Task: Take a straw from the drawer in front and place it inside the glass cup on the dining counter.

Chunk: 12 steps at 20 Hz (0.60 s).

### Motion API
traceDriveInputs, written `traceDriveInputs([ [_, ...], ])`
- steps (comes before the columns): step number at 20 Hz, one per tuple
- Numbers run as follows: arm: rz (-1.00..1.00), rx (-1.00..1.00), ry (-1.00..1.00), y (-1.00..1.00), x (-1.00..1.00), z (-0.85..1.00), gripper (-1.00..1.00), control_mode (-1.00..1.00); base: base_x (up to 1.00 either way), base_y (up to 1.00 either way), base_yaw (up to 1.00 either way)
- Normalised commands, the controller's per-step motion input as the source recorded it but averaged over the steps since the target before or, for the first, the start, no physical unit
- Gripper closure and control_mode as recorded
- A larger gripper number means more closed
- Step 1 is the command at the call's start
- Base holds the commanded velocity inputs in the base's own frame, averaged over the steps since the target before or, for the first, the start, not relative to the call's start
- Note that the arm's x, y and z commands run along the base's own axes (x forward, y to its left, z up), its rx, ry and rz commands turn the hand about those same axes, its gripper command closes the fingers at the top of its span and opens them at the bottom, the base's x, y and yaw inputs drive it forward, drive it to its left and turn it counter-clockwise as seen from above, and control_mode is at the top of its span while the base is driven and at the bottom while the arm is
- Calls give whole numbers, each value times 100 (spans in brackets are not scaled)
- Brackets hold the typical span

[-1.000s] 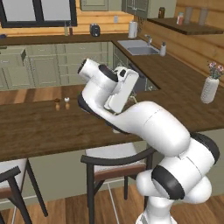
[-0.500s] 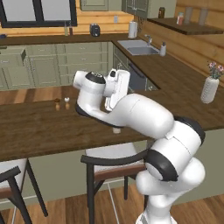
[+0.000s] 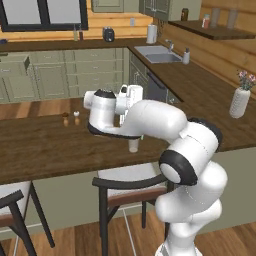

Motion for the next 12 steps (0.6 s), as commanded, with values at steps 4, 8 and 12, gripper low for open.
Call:
traceDriveInputs([
  [4, 0, -6, 0, 0, 51, -20, 100, -100, 0, 0, 0],
  [8, 0, -8, 1, 0, 58, -29, 100, -100, 0, 0, 0],
  [12, 0, -7, 4, 0, 58, -28, 100, -100, 0, 0, 0],
])
